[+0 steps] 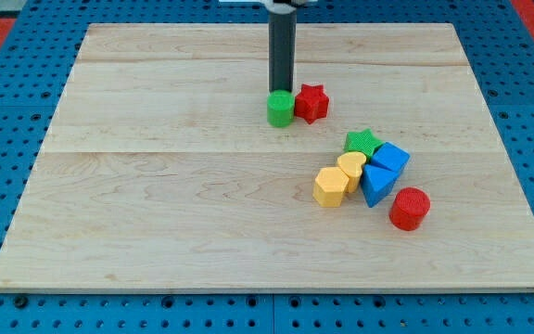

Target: Push the red star into the green star

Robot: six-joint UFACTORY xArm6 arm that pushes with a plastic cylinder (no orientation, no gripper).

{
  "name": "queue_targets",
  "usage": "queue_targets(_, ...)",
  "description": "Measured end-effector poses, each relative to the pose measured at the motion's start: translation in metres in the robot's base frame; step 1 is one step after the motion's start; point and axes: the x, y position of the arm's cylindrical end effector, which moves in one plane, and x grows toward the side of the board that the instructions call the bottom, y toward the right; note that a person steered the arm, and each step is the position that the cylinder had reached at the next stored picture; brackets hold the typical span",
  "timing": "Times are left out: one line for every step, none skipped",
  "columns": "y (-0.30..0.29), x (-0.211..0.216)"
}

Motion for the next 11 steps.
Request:
queue_targets(0.037,0.012)
queue_targets(-0.010,0.008)
queue_targets(0.002,-0.012)
queue_targets(0.044,0.003)
queue_targets(0.057,0.037)
queue_targets(0.056,0.072)
queue_targets(0.025,0.034)
queue_targets(-0.017,-0.017)
queue_targets(-0.073,0.006)
queue_targets(-0.014,0.017)
queue_targets(0.006,0.039)
